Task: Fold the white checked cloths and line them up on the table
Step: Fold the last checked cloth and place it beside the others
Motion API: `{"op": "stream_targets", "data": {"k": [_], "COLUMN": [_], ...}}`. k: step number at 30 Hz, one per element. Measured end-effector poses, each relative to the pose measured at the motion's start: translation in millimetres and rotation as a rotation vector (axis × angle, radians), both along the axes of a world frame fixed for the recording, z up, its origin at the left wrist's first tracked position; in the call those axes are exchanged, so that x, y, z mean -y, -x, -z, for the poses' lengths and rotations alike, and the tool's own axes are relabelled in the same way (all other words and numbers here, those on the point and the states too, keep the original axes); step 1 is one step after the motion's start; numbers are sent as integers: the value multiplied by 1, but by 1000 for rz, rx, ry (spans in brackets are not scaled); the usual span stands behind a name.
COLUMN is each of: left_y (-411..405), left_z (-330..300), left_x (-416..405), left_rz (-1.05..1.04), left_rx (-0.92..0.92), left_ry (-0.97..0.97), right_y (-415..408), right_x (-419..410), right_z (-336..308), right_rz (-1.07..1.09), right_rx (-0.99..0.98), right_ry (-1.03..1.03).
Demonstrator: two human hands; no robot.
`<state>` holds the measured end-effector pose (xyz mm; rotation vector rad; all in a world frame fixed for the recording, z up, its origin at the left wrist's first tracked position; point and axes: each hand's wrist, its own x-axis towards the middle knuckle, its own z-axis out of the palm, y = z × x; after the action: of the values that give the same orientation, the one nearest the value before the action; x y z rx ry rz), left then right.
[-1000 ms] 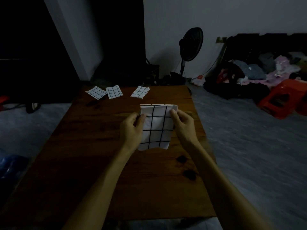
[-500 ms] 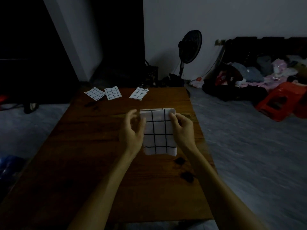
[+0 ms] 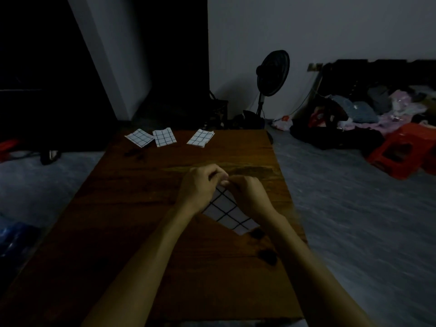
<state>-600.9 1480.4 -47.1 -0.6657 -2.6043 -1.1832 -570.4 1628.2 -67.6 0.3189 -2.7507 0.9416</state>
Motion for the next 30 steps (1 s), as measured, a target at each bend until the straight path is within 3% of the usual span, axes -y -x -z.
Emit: {"op": "stream_targets", "data": {"k": [10,14,16,21,26,30], "left_y": [13,23,29,24,3,2], "left_z": [-8,-18,-24,-21,-5,-10], "left_x": [17,35,45,39,12,17], "left_rz": [-159,-258,-310,-153,25,56], "left_rx": [-181,-202,-213,-186,-126,-170], "left_ry": [-46,-72,-59,53,66,64], "right_y": [-12,-20,-29,-34,-5,-2], "right_x": [-13,-33,-41,-29,12,20], "right_z": [9,35,53,54,8,-1], "right_rz": [61,120,190,286,63,31], "right_rx": [18,145,208,120,27,-18], "right_ry": [27,-25,45,389,380,284]}}
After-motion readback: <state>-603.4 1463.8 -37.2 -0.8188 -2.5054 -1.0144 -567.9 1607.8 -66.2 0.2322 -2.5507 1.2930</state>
